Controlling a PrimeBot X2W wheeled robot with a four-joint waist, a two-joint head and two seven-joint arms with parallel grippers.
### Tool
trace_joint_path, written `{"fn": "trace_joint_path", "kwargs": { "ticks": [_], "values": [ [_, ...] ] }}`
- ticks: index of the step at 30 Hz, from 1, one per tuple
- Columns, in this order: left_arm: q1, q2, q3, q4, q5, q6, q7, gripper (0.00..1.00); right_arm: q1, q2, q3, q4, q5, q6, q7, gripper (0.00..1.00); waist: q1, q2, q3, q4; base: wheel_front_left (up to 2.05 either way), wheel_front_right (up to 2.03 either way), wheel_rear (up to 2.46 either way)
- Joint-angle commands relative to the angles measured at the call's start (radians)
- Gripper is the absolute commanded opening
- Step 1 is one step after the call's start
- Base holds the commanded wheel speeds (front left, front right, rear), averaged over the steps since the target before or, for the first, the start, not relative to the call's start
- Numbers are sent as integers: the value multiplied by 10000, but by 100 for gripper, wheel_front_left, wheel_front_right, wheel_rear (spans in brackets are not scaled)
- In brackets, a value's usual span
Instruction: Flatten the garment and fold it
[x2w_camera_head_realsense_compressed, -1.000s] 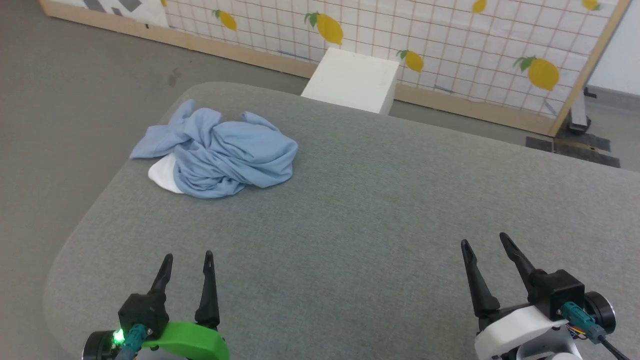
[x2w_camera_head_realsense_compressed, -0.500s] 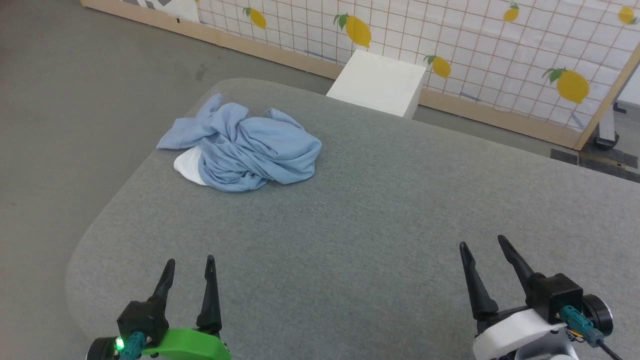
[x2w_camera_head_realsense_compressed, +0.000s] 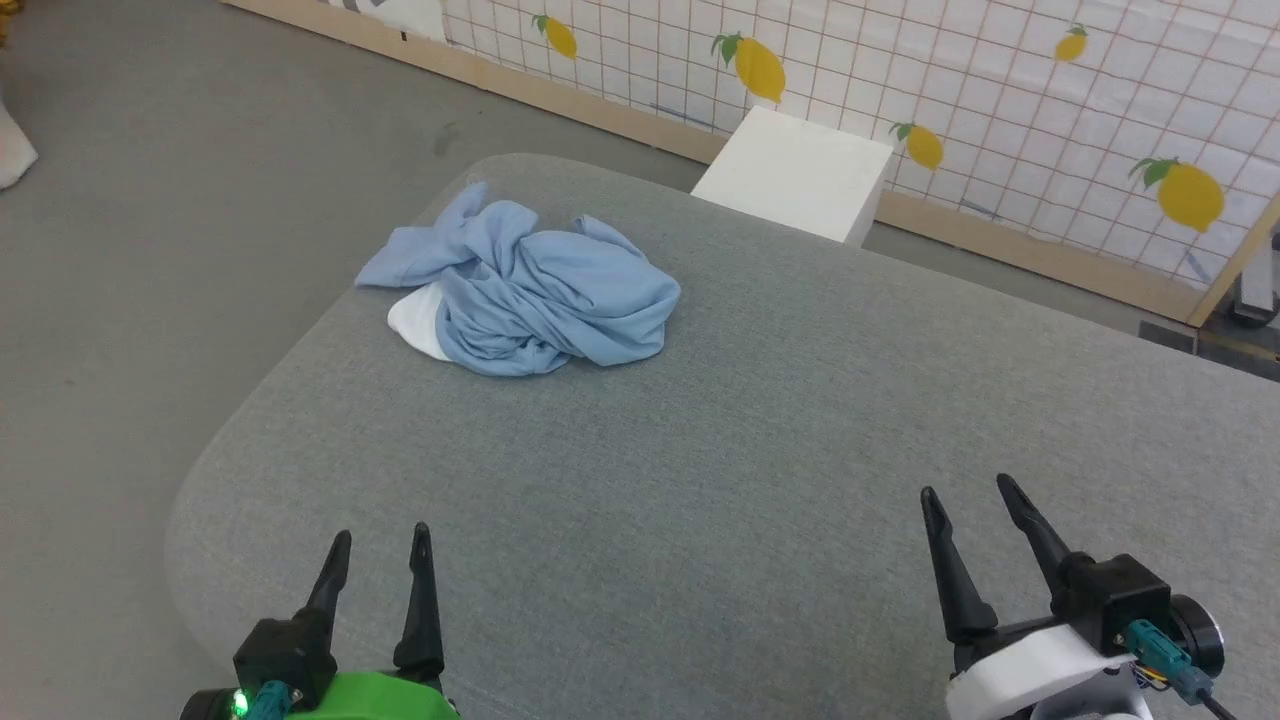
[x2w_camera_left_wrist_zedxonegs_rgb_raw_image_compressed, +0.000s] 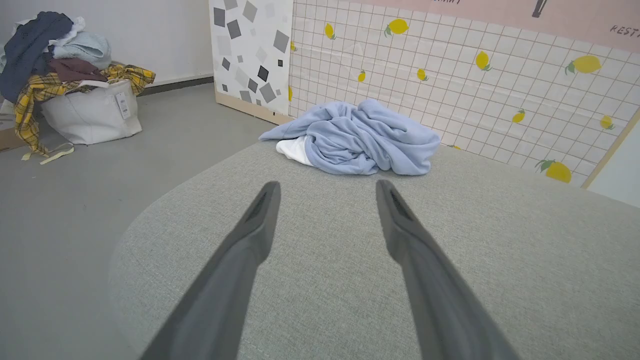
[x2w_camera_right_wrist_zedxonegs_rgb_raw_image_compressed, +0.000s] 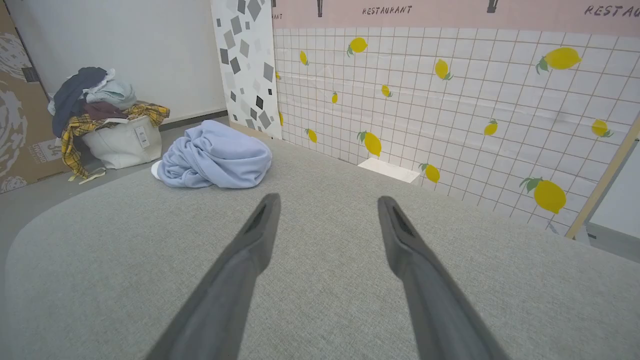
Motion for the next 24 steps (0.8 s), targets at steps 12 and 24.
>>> {"fn": "trace_joint_path", "kwargs": {
  "ticks": [12, 24],
  "values": [
    [278, -55, -3, 86, -279, -30, -334, 100, 125, 12, 33, 185, 145, -16, -345, 100, 0, 0, -46, 515, 0, 0, 0],
    [339, -59, -88, 116, -420, -8, -525, 100, 142, 13, 17, 277, 172, -17, -536, 100, 0, 0, -32, 860, 0, 0, 0]
  ]
}}
